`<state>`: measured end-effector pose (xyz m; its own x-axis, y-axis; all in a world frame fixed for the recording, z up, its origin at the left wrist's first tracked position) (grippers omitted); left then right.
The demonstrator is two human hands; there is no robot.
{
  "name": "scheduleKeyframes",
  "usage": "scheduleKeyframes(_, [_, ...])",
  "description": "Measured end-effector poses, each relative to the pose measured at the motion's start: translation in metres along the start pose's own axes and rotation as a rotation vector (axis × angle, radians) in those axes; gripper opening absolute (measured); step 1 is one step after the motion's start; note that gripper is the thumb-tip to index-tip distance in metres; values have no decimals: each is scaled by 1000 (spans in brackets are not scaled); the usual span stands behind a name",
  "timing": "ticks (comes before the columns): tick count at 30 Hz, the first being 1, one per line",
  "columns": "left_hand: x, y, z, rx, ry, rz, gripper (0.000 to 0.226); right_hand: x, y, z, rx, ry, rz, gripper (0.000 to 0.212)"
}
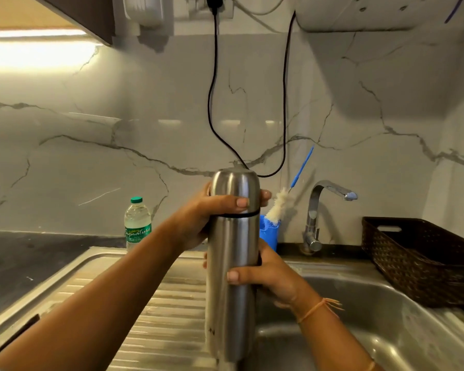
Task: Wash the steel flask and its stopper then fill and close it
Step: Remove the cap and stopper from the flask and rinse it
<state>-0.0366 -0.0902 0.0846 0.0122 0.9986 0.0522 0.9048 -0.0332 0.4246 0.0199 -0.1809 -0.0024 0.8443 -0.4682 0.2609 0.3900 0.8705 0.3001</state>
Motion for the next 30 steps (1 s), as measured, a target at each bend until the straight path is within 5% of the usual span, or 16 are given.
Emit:
scheduleKeyframes(5, [-10,-1,8,87,-92,-65,87,-2,-19,4,33,160,-77,72])
scheduleKeyframes(16, [-32,-2,20,143,-138,-338,88,14,-42,8,11,108,-228,71])
scheduleKeyframes(22, [-40,6,22,161,-139,-433,51,17,-44,8,-9,98,-294,67])
scheduleKeyframes(30, [-39,9,34,102,173,-623,49,11,-42,-6,-41,-339,-582,61])
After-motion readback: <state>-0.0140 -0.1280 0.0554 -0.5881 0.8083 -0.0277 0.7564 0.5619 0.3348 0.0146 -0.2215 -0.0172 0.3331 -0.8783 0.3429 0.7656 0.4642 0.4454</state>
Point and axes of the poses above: each hand's wrist, its own y-axis towards the middle knuckle, its own x-axis out of the back of the hand, z = x × y, the point moved 4 cm from there along y, towards the middle knuckle, and after that the axes turned 7 degrees about -y, right-handed, at the moved point
